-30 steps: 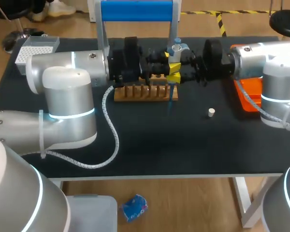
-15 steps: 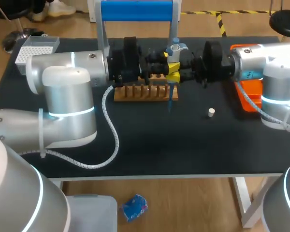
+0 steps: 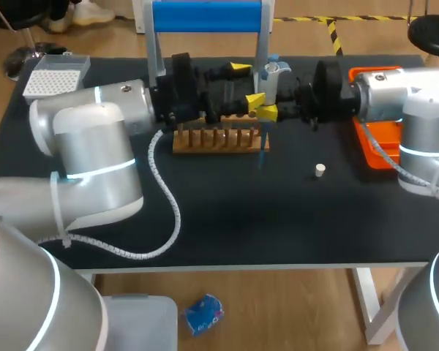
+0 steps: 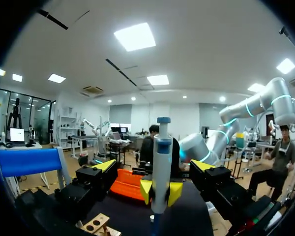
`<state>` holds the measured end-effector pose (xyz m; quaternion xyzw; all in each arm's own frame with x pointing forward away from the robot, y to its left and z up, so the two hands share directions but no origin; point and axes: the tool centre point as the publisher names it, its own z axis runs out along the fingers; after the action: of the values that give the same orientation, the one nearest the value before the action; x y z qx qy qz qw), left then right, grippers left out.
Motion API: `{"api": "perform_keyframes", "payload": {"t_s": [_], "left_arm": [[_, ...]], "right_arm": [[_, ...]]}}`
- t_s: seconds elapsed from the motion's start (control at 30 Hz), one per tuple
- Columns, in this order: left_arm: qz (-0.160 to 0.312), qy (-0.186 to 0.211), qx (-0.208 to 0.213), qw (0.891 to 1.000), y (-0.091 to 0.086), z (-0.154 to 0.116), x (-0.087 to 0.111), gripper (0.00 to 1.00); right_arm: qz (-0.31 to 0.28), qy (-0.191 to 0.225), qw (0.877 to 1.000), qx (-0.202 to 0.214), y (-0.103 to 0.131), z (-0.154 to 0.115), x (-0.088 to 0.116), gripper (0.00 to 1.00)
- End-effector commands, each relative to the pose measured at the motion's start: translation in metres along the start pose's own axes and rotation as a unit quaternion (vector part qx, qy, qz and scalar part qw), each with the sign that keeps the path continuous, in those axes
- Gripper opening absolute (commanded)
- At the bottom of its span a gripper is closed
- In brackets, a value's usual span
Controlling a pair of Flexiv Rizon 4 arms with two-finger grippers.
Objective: Invert the test tube, pick up the pipette, mount the tip to pipette, aspirate from beaker and dispense into the tube, eject the tip, return the pipette, and cap with the stopper.
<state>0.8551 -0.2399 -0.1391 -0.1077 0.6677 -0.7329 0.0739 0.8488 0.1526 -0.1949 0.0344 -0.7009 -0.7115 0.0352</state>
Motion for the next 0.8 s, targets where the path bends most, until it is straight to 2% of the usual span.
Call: {"api": "perform_keyframes", "payload": {"t_s": [0.03,0.3,0.67,0.8], "left_arm": [[-0.011,-0.025,0.043,0.999,0.000,-0.010,0.004,1.00],[-0.011,-0.025,0.043,0.999,0.000,-0.010,0.004,1.00],[-0.011,-0.025,0.043,0.999,0.000,-0.010,0.004,1.00],[-0.002,-0.030,0.017,0.999,-0.010,0.007,-0.003,1.00]], "right_arm": [[-0.004,-0.011,1.000,0.003,0.006,-0.020,0.006,0.00],[-0.015,-0.024,1.000,0.013,0.015,-0.057,-0.001,0.00],[-0.040,-0.023,0.999,-0.001,0.034,-0.119,-0.012,0.00],[-0.047,-0.026,0.999,-0.005,0.042,-0.139,-0.019,0.00]]}}
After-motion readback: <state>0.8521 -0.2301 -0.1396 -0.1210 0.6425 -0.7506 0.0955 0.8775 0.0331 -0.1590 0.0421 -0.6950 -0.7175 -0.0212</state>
